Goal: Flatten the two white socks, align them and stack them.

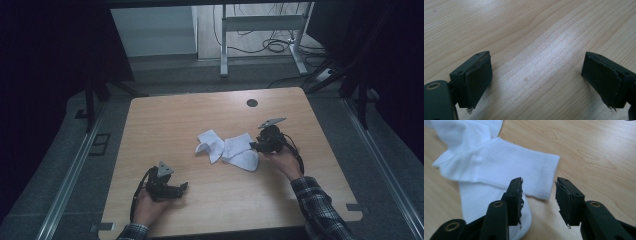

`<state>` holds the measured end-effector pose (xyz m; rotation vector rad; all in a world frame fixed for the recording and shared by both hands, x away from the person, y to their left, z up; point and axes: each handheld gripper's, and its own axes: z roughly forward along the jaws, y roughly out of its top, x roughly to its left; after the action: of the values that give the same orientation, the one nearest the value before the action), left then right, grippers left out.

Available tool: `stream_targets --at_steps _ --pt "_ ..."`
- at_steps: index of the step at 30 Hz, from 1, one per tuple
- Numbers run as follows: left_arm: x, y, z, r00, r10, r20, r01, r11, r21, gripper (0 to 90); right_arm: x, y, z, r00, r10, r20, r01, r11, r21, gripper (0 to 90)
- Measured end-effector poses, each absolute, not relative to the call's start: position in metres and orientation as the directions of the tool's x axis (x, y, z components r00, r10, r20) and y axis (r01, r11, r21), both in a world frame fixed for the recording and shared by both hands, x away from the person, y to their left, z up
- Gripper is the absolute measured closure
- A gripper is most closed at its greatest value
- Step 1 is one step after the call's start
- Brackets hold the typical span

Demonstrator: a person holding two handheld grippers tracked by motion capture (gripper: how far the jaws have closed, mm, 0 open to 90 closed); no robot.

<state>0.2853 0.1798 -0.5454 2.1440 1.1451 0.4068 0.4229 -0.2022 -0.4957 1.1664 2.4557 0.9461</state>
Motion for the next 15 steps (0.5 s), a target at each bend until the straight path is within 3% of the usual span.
stream_targets --at_steps 11,12,15 --pt "0.285 0.180 -0.545 0.567 0.823 -0.036 0.616 -0.394 0.682 9.7 0.449 -0.190 -0.520 -0.600 0.799 0.031 0.641 0.457 0.617 52.9" --pt "0.285 0.180 -0.545 0.567 0.823 -0.036 0.616 -0.394 0.682 9.7 0.449 -0.189 -0.523 -0.601 0.799 0.029 0.645 0.463 0.608 54.0" --pt "0.285 0.180 -0.545 0.567 0.823 -0.036 0.616 -0.395 0.682 9.7 0.449 -0.191 -0.525 -0.599 0.798 0.059 0.652 0.444 0.614 70.3"
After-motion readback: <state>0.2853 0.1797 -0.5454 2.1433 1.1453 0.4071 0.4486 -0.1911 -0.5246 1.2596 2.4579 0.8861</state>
